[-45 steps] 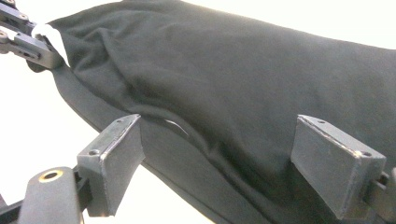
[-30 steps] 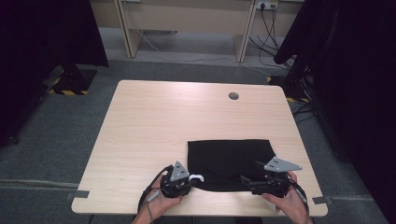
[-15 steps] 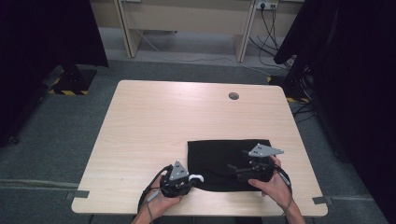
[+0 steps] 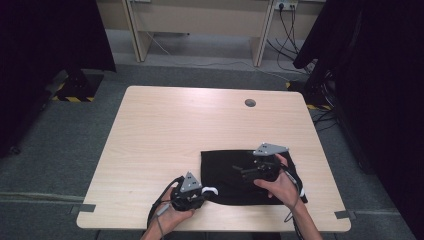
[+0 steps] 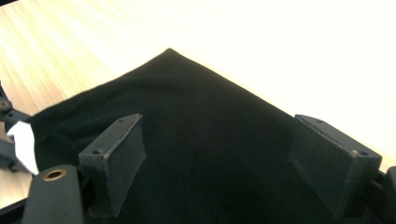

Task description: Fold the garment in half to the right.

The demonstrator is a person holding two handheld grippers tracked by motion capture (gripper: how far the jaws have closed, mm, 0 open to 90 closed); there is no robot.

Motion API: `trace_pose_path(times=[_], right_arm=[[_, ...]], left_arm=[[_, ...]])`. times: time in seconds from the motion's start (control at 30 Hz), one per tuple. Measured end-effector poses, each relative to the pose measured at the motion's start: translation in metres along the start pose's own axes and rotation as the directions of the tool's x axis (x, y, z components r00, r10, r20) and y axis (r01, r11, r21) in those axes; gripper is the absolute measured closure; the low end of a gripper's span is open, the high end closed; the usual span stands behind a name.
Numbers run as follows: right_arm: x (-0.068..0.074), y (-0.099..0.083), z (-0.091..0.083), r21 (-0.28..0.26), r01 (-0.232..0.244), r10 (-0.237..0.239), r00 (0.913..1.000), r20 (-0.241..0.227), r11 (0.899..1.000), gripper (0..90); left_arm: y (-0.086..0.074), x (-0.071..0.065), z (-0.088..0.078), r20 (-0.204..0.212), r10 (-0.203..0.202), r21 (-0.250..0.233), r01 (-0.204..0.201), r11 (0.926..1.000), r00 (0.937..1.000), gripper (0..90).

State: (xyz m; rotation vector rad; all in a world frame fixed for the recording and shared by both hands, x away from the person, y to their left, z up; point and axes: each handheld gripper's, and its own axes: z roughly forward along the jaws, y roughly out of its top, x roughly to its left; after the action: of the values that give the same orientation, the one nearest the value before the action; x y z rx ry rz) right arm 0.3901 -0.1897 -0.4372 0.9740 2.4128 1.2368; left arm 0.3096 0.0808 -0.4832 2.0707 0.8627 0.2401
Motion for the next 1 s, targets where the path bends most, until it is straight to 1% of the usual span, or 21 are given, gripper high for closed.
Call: trace_pose_path(times=[0.17, 0.23, 0.47, 0.6, 0.7, 0.87, 0.93, 1.0], right_arm=[[0.003, 0.009, 0.014, 0.006, -0.001, 0.001, 0.9997, -0.025, 1.0, 19.7], [0.004, 0.012, 0.02, 0.012, -0.002, 0.002, 0.9994, -0.036, 1.0, 19.9], [0.006, 0.022, 0.036, 0.024, 0.011, -0.01, 0.9989, -0.046, 1.0, 20.0], [0.009, 0.029, 0.046, 0.031, 0.017, -0.016, 0.9985, -0.053, 0.999, 20.2], [0.012, 0.034, 0.053, 0.031, 0.021, -0.019, 0.9977, -0.065, 0.999, 20.6], [0.017, 0.044, 0.07, 0.053, 0.045, -0.04, 0.996, -0.08, 0.998, 21.8], [0.018, 0.046, 0.076, 0.063, 0.045, -0.04, 0.9957, -0.084, 0.997, 22.8], [0.02, 0.048, 0.082, 0.07, 0.049, -0.043, 0.9951, -0.089, 0.996, 23.6]], left_arm=[[0.0, 0.0, 0.0, 0.002, -0.002, -0.002, 0.002, 1.0, 1.0, 74.6], [0.0, -0.001, 0.0, -0.004, 0.006, -0.001, -0.006, 1.0, 1.0, 74.6], [0.0, 0.001, 0.0, 0.005, -0.005, -0.002, 0.005, 1.0, 1.0, 74.6], [0.0, 0.0, 0.0, -0.001, 0.003, 0.0, -0.003, 1.0, 1.0, 74.5], [0.0, 0.0, 0.0, 0.002, -0.001, -0.001, 0.001, 1.0, 1.0, 74.5], [0.0, 0.0, 0.0, 0.004, 0.003, -0.002, -0.003, 1.0, 1.0, 74.3], [0.0, 0.0, 0.0, -0.002, 0.005, -0.001, -0.005, 1.0, 1.0, 74.4], [0.0, 0.001, 0.0, 0.0, -0.005, 0.0, 0.005, 1.0, 1.0, 74.5]])
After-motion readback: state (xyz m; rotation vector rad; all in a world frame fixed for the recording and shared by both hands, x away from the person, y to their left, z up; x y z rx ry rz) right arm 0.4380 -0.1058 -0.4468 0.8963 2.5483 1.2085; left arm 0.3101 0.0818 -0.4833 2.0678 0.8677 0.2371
